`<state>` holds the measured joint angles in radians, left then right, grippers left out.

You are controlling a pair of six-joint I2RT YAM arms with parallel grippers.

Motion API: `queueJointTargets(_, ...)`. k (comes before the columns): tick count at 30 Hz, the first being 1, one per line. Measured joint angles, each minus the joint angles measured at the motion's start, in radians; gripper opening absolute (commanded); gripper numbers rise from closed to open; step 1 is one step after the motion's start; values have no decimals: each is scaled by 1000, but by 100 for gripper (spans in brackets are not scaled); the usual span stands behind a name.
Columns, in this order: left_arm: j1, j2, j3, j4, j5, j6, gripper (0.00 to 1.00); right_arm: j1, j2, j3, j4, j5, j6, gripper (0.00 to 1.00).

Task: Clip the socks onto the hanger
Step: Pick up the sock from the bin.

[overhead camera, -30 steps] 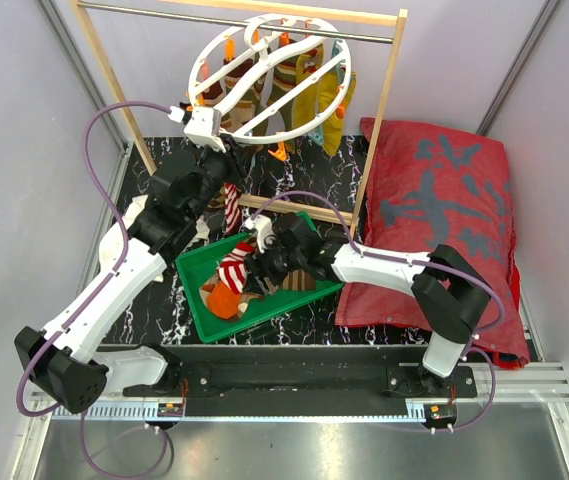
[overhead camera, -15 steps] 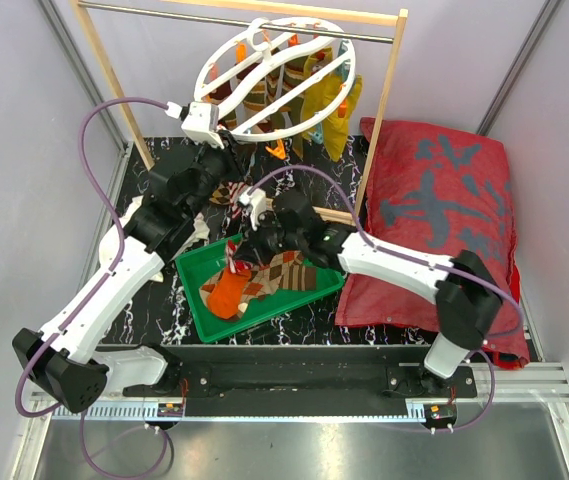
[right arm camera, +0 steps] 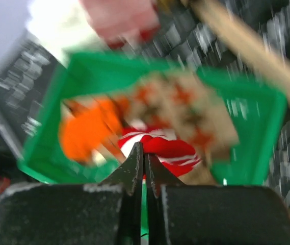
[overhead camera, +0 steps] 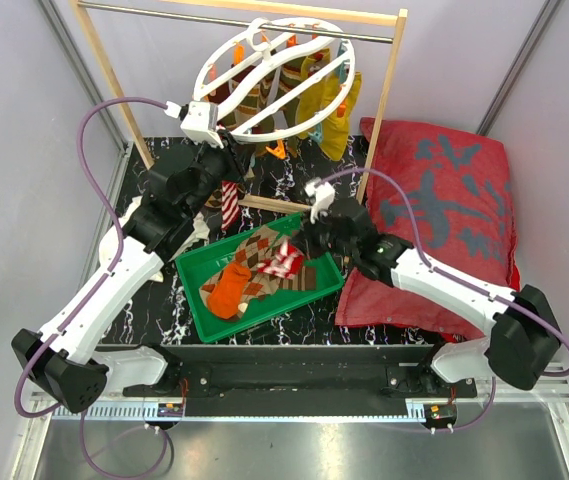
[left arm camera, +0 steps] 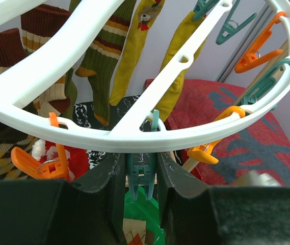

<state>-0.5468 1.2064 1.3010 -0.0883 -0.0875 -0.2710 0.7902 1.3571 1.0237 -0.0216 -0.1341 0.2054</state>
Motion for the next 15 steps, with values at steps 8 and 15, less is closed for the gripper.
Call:
queueJointTargets(8, 0, 0, 0, -1, 0, -14, 0, -3, -80, -182, -317, 67, 114, 48)
queueJointTargets(15, 0, 0, 0, -7, 0, -17, 0, -3, -128, -34, -588, 144, 84, 56)
